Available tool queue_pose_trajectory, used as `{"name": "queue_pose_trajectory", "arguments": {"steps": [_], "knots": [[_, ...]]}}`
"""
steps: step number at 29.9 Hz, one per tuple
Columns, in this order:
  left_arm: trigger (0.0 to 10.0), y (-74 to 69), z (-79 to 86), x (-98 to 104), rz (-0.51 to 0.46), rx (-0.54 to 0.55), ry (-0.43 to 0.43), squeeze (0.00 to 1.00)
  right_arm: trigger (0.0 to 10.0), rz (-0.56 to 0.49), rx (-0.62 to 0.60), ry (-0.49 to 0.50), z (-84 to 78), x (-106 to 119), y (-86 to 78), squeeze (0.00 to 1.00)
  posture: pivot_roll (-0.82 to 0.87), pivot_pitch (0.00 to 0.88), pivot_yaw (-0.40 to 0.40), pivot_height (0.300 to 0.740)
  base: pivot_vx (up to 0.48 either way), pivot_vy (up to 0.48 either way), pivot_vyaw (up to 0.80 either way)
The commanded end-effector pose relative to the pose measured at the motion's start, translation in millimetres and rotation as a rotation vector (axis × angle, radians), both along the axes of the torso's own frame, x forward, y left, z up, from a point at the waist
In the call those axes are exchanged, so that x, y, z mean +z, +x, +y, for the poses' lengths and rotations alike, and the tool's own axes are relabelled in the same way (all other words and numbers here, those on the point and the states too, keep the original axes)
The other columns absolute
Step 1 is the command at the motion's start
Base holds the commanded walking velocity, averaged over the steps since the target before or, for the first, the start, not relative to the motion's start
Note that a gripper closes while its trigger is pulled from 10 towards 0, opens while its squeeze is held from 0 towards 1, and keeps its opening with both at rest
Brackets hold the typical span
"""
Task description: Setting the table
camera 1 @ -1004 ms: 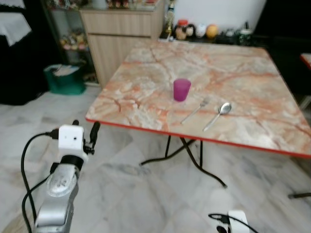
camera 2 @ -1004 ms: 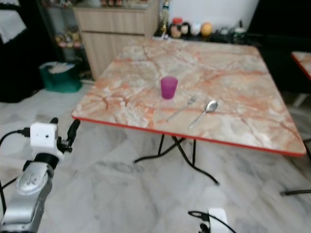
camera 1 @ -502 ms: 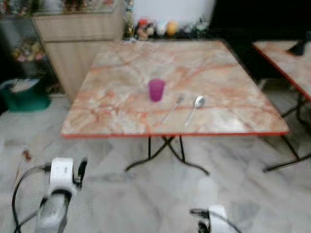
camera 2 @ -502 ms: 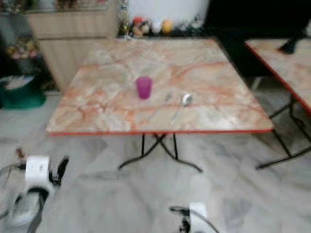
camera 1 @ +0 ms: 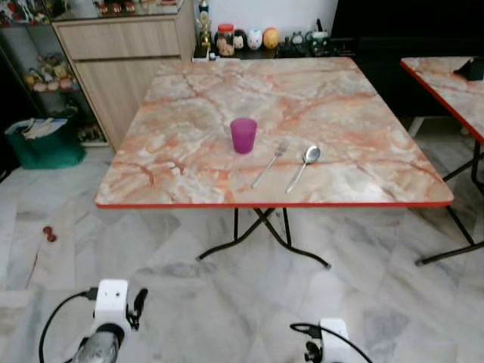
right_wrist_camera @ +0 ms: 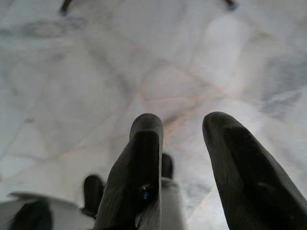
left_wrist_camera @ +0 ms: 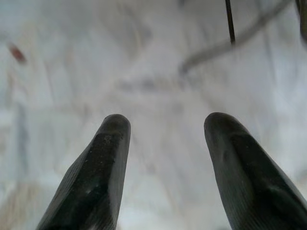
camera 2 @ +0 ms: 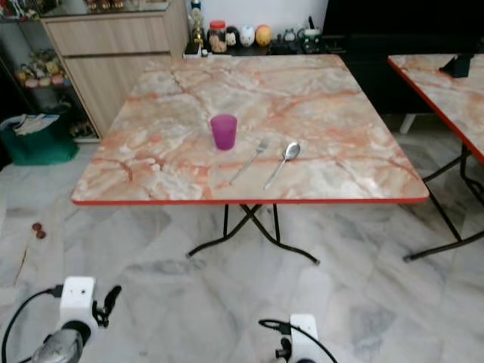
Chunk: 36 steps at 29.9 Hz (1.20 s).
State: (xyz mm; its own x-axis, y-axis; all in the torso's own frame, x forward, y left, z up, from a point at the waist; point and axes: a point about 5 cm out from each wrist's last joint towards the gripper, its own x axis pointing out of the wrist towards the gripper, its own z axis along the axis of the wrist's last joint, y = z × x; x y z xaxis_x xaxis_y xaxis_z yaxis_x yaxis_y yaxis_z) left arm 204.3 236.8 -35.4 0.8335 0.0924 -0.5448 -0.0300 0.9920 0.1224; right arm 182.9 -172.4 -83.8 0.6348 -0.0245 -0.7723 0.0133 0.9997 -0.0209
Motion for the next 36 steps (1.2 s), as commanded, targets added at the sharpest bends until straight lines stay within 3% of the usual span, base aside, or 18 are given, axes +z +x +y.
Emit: {"name": "queue_pose_trajectory", "arguments": {"steps": [1,7,15,18,21,23,30,32,36], "knots": [[10.0,-6.4,-2.5,-11.8,0.068,-0.032,0.000,0.00,10.0,-0.046,-0.041,-0.014,-15.5,6.9,9.4,0.00,-0.01,0.000,0.051,0.740,0.000,0.000,0.00],[10.0,-19.1,-3.9,-25.3,0.154,-0.019,-0.019,0.00,10.0,-0.132,-0.076,-0.037,-29.9,17.2,21.1,0.00,-0.02,0.000,0.053,0.740,0.000,0.000,0.00],[10.0,-39.1,-5.1,-40.5,0.241,0.000,-0.023,0.00,10.0,-0.386,-0.100,-0.022,-35.8,49.6,58.2,0.00,-0.03,0.000,0.051,0.740,0.000,0.000,0.00],[10.0,-39.7,-6.6,-41.4,0.241,0.004,-0.030,0.00,10.0,-0.521,-0.094,-0.018,-34.1,69.3,76.0,0.00,-0.03,0.000,0.050,0.740,0.000,0.000,0.00],[10.0,-39.3,-7.3,-41.5,0.231,0.017,-0.043,0.00,10.0,-0.580,-0.083,-0.011,-30.2,77.3,82.2,0.00,-0.03,0.000,0.048,0.740,0.000,0.000,0.00],[10.0,-37.1,-8.9,-41.1,0.220,0.029,-0.052,0.00,10.0,-0.683,-0.044,-0.020,-23.5,92.7,91.8,0.00,-0.03,0.000,0.048,0.740,0.000,0.000,0.00],[10.0,-38.6,-8.0,-42.0,0.227,0.043,-0.054,0.00,10.0,-0.772,-0.008,-0.025,-19.3,108.2,99.0,0.00,-0.03,0.000,0.052,0.740,0.000,0.000,0.00],[10.0,-40.6,-5.3,-42.6,0.233,0.065,-0.061,0.00,10.0,-0.871,-0.027,-0.042,-21.1,128.0,107.0,0.00,-0.04,0.000,0.054,0.740,0.000,0.000,0.00],[10.0,-41.6,-5.0,-43.5,0.243,0.069,-0.062,0.00,10.0,-0.931,-0.051,-0.058,-20.3,142.0,113.4,0.00,-0.04,0.000,0.057,0.740,0.000,0.000,0.00]]}}
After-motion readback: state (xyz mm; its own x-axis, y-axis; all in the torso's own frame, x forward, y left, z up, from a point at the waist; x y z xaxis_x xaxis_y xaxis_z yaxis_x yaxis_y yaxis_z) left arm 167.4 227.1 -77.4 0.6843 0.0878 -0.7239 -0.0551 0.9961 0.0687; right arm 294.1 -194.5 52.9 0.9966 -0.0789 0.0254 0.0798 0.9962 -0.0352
